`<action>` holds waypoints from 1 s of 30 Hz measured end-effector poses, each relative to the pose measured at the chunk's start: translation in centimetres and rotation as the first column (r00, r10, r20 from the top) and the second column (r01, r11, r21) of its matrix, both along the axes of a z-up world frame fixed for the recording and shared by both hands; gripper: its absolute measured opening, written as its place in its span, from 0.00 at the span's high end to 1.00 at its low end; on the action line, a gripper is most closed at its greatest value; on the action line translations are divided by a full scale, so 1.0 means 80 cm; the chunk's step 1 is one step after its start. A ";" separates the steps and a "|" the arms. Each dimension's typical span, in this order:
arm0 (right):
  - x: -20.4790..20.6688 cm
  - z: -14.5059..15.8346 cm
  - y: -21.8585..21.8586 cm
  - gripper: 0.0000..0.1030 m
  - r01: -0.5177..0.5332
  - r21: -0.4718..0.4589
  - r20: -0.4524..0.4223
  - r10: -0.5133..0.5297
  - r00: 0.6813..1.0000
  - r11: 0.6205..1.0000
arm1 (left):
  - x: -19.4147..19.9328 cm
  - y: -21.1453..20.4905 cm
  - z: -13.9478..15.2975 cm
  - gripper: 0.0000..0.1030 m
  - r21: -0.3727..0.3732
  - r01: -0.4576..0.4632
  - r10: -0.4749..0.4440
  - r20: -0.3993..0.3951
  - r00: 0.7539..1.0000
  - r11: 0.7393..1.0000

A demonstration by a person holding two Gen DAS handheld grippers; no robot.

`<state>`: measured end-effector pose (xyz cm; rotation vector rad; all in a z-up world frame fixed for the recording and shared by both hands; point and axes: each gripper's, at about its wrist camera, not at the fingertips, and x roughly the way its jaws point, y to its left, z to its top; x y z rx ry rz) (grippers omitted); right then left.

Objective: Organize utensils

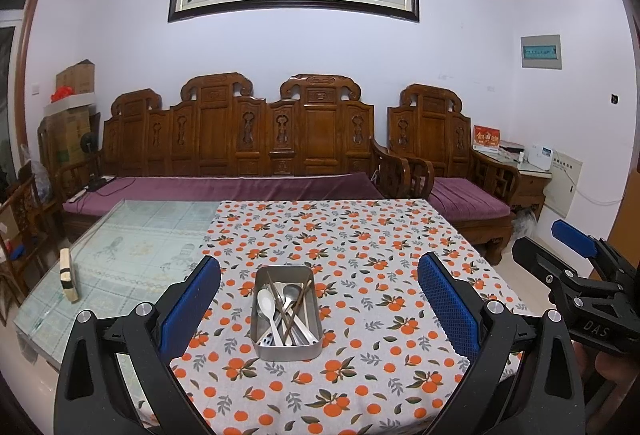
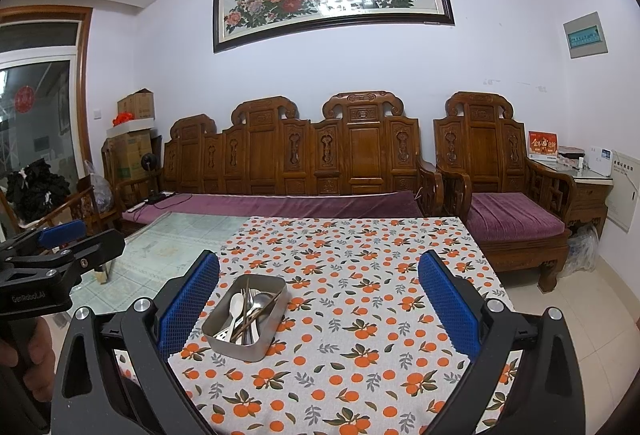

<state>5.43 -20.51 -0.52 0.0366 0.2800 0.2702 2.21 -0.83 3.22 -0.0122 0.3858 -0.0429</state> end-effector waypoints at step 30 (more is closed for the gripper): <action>0.001 0.000 -0.001 0.03 0.000 0.001 -0.001 0.000 1.000 1.000 | -0.004 -0.001 0.000 0.08 0.002 0.001 -0.001 -0.003 1.000 1.000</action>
